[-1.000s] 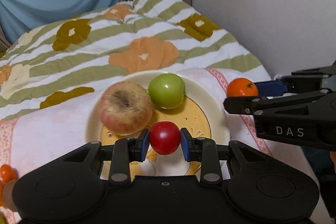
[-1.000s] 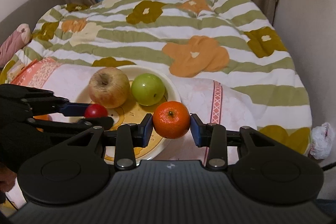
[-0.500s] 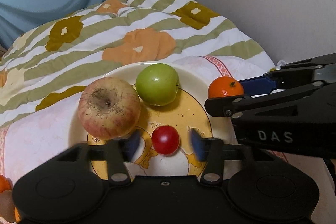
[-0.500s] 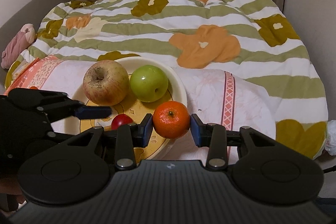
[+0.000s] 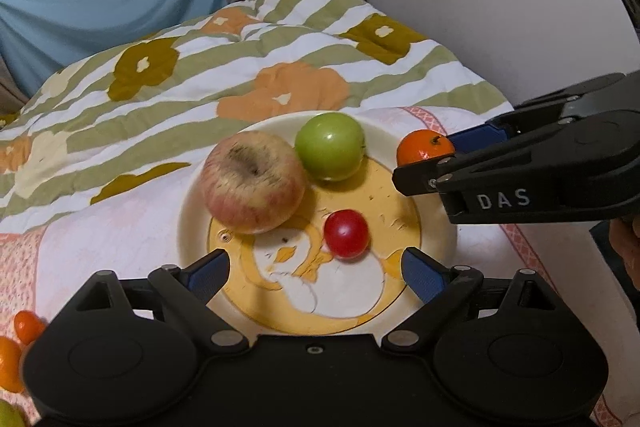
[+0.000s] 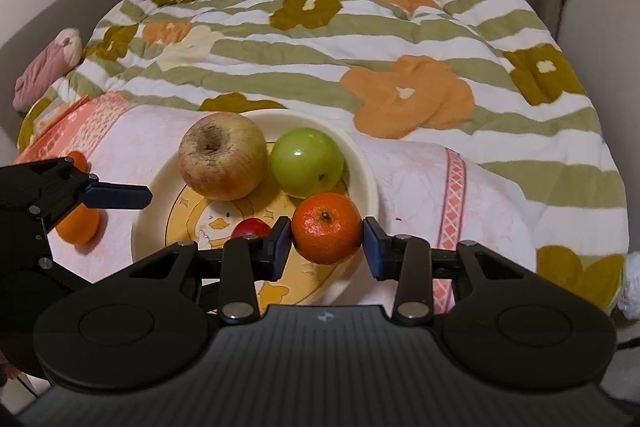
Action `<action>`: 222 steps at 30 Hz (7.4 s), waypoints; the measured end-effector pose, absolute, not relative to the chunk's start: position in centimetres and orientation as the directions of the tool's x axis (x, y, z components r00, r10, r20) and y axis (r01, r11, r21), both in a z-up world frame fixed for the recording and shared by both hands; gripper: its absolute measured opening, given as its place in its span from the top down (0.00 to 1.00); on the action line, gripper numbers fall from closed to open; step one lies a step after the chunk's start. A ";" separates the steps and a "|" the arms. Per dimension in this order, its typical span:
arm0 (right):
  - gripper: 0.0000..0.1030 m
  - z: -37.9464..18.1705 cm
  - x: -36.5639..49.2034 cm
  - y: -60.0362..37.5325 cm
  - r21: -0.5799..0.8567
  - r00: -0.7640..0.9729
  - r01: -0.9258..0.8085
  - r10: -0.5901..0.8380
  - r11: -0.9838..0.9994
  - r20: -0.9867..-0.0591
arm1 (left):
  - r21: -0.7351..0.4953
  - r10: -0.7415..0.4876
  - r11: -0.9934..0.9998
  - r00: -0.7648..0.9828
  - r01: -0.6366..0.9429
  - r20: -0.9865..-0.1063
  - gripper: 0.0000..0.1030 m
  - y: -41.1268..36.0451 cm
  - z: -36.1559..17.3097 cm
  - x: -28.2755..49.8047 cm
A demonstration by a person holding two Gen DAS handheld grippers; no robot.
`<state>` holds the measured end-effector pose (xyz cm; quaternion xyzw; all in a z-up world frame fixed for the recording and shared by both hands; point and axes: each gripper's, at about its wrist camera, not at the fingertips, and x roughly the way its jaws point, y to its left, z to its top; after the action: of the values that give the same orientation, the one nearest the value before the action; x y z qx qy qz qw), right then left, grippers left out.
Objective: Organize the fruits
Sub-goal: 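Carry the tomato and tangerine into the duck bowl and open both tools, then move both tools back toward the remaining fruits, then grasp the green apple with the left tool while the right tool grasps a large orange, then carry the green apple and orange into the duck bowl and open both tools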
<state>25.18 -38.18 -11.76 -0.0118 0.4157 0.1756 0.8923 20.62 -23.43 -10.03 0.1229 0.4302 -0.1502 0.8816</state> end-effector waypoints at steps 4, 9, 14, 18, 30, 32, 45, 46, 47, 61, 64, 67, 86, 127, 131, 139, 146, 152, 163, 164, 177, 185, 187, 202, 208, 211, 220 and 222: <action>0.48 -12.3 25.8 -37.1 0.100 0.593 -0.362 0.312 0.927 -0.743 | 0.091 -0.141 0.932 0.582 0.351 -0.801 0.07 -22.9 -10.2 20.6; 0.48 -13.2 26.5 -36.3 0.081 0.588 -0.380 0.309 0.921 -0.748 | 0.073 -0.148 0.937 0.577 0.343 -0.803 0.07 -22.3 -10.2 20.5; 0.42 -13.6 26.7 -36.2 0.066 0.580 -0.385 0.297 0.921 -0.758 | 0.077 -0.138 0.941 0.579 0.331 -0.804 0.07 -22.1 -10.2 20.6; 0.10 -12.9 26.0 -36.2 0.046 0.604 -0.380 0.286 0.924 -0.744 | 0.070 -0.136 0.946 0.582 0.318 -0.802 0.07 -21.8 -10.1 20.4; 0.00 -10.5 23.2 -37.8 0.038 0.662 -0.303 0.239 0.952 -0.711 | 0.043 -0.138 0.961 0.609 0.273 -0.781 0.07 -19.8 -8.1 18.9; 0.00 -9.8 22.5 -37.9 0.034 0.673 -0.294 0.232 0.955 -0.702 | 0.031 -0.142 0.964 0.613 0.263 -0.777 0.07 -19.5 -7.6 18.6; 0.00 -5.6 16.9 -37.0 0.037 0.739 -0.205 0.180 0.978 -0.649 | 0.079 -0.094 0.973 0.685 0.217 -0.722 0.01 -16.9 -3.8 14.0; 0.00 -5.3 16.4 -36.8 0.035 0.745 -0.195 0.172 0.980 -0.645 | 0.089 -0.087 0.973 0.695 0.213 -0.714 0.01 -16.6 -3.6 13.4; 0.00 -4.9 15.7 -36.5 0.031 0.754 -0.178 0.156 0.984 -0.638 | 0.093 -0.084 0.973 0.700 0.212 -0.710 0.01 -16.3 -3.5 13.0; 0.00 -1.8 8.5 -29.9 0.101 0.784 -0.060 0.109 0.993 -0.611 | 0.086 -0.085 0.979 0.753 0.184 -0.652 0.01 -7.4 -0.8 6.0; 0.00 -1.7 7.4 -27.7 0.094 0.787 -0.065 0.109 0.993 -0.607 | 0.075 -0.086 0.982 0.759 0.175 -0.645 0.01 -5.2 -0.6 5.2; 0.00 -1.6 6.5 -25.7 0.099 0.792 -0.068 0.114 0.993 -0.599 | 0.067 -0.092 0.982 0.759 0.176 -0.644 0.01 -3.4 -0.6 4.5; 0.00 -8.1 7.9 -13.5 0.112 0.743 -0.106 0.153 0.988 -0.651 | 0.070 -0.055 0.988 0.745 0.136 -0.664 0.06 8.6 -6.1 7.0; 0.07 -15.5 17.9 -7.7 0.031 0.688 -0.131 0.114 0.991 -0.717 | -0.027 -0.141 0.981 0.621 0.190 -0.771 0.45 12.0 -13.2 12.6; 0.11 -15.7 18.5 -7.4 0.030 0.681 -0.154 0.128 0.988 -0.721 | -0.030 -0.139 0.983 0.621 0.183 -0.772 0.45 12.2 -13.2 12.4; 0.24 -16.2 19.2 -7.1 0.014 0.664 -0.178 0.131 0.984 -0.736 | -0.032 -0.135 0.984 0.624 0.173 -0.769 0.45 12.2 -13.0 12.3; 0.25 -15.4 18.7 -7.5 0.018 0.667 -0.172 0.130 0.985 -0.734 | -0.027 -0.134 0.984 0.636 0.174 -0.760 0.47 12.0 -12.3 12.1; 0.25 -13.8 17.9 -8.0 0.019 0.677 -0.186 0.142 0.982 -0.722 | -0.038 -0.136 0.986 0.651 0.162 -0.746 0.47 11.5 -11.2 11.9; 0.25 -8.3 15.0 -10.2 0.036 0.714 -0.195 0.167 0.980 -0.680 | -0.045 -0.156 0.984 0.701 0.174 -0.696 0.47 9.2 -6.0 10.3; 0.25 -7.6 14.6 -10.6 0.041 0.719 -0.193 0.169 0.980 -0.674 | -0.045 -0.158 0.983 0.703 0.177 -0.693 0.47 8.9 -5.6 10.2; 0.25 -3.1 12.8 -18.5 0.063 0.758 -0.140 0.148 0.988 -0.635 | -0.056 -0.204 0.974 0.734 0.222 -0.647 0.47 2.7 -1.1 9.5; 0.25 -2.3 13.0 -24.6 0.068 0.776 -0.089 0.112 0.994 -0.620 | -0.072 -0.255 0.960 0.735 0.272 -0.628 0.47 -2.4 -0.1 10.8; 0.25 -2.3 13.2 -26.1 0.068 0.776 -0.079 0.104 0.995 -0.622 | -0.075 -0.268 0.955 0.732 0.285 -0.627 0.47 -3.8 -0.1 11.3; 0.25 -6.1 16.5 -34.0 0.067 0.719 -0.095 0.115 0.993 -0.685 | -0.097 -0.288 0.946 0.663 0.310 -0.691 0.47 -12.7 -4.3 16.3; 0.25 -8.4 18.1 -35.2 0.083 0.691 -0.143 0.160 0.986 -0.705 | -0.086 -0.258 0.954 0.640 0.288 -0.723 0.47 -15.0 -6.9 18.5; 0.25 -9.3 18.6 -35.4 0.083 0.681 -0.172 0.180 0.982 -0.709 | -0.078 -0.246 0.956 0.630 0.282 -0.737 0.47 -15.9 -8.0 19.4; 0.25 -10.6 19.6 -35.6 0.060 0.675 -0.244 0.214 0.968 -0.706 | -0.019 -0.192 0.960 0.602 0.281 -0.775 0.47 -17.8 -10.3 21.5; 0.25 -10.9 19.7 -35.7 0.063 0.674 -0.254 0.224 0.965 -0.704 | -0.014 -0.189 0.959 0.597 0.285 -0.780 0.46 -18.0 -10.6 21.9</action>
<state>19.68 -35.69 -10.87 -0.0200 0.3822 0.1306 0.9146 21.86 -17.98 -10.61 0.0559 0.4288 -0.1327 0.8918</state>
